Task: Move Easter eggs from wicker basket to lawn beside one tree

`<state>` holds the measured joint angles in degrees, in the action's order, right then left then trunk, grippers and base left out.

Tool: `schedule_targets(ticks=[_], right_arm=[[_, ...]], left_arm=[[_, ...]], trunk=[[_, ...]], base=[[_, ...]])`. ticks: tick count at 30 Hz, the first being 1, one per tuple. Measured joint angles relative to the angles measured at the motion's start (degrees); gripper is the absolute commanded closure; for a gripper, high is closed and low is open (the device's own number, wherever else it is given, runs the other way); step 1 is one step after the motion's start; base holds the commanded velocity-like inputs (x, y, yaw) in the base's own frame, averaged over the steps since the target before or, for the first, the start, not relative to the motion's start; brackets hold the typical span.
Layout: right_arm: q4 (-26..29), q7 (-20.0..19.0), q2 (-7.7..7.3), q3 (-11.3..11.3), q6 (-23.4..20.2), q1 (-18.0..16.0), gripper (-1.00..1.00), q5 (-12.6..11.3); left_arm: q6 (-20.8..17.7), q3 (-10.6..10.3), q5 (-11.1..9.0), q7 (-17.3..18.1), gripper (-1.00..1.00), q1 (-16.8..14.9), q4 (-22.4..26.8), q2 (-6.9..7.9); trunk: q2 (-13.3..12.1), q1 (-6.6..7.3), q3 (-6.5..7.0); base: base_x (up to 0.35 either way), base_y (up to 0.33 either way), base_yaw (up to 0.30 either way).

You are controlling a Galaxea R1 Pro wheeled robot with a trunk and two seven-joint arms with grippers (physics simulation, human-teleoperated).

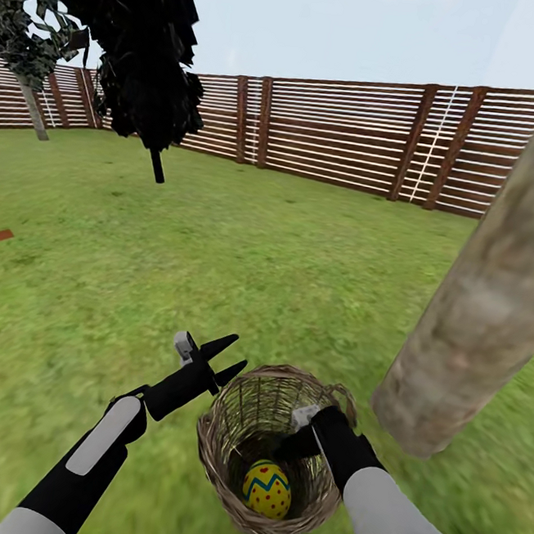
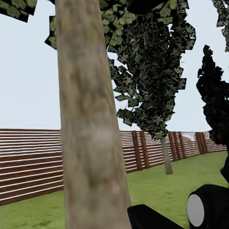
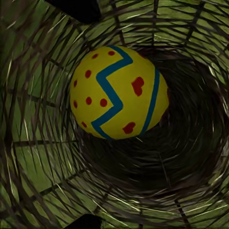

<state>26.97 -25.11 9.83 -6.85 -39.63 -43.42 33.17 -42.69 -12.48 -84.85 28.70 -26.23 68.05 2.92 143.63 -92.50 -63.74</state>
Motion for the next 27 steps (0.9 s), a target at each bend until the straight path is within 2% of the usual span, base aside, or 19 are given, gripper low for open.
schedule_targets(ticks=[5,7,10,16,24,27], right_arm=[[-1.77,2.29,0.1,-0.01,0.15,-0.6,-1.0,-0.13],[-2.55,2.5,0.1,-0.02,0.26,-0.65,-1.0,-1.1],[-2.91,2.43,0.1,-0.02,0.55,-0.68,-1.0,-3.9],[-2.97,2.17,0.1,-0.01,3.76,-0.68,-1.0,-4.97],[-2.07,2.18,0.1,-0.01,4.11,-1.23,-1.0,-5.4],[-1.89,2.29,0.05,-0.01,3.89,-1.7,-1.0,-7.32]], left_arm=[[0.03,0.0,0.01,0.0,-1.0,-0.01,0.0,-0.04],[0.02,0.0,0.01,0.0,-1.0,0.0,0.0,-0.06],[0.02,0.0,0.01,0.0,-1.0,0.01,0.0,-0.07],[0.0,0.0,0.01,0.0,-1.0,-0.01,0.0,-0.07],[0.0,0.0,0.09,0.0,-1.0,0.01,0.0,-0.07],[0.06,0.0,0.13,0.0,-1.0,0.05,0.0,-0.07]], trunk=[[0.07,-0.13,-1.11],[0.09,-0.18,-1.55],[0.14,-0.26,-2.22],[0.22,-0.41,-3.55],[0.32,-0.62,-5.32],[0.36,-0.69,-5.99]], base=[[0.0,0.0,0.0],[0.0,0.0,0.0],[0.0,0.0,0.0],[0.0,0.0,0.0],[0.0,0.0,0.0],[0.0,0.0,0.0]])
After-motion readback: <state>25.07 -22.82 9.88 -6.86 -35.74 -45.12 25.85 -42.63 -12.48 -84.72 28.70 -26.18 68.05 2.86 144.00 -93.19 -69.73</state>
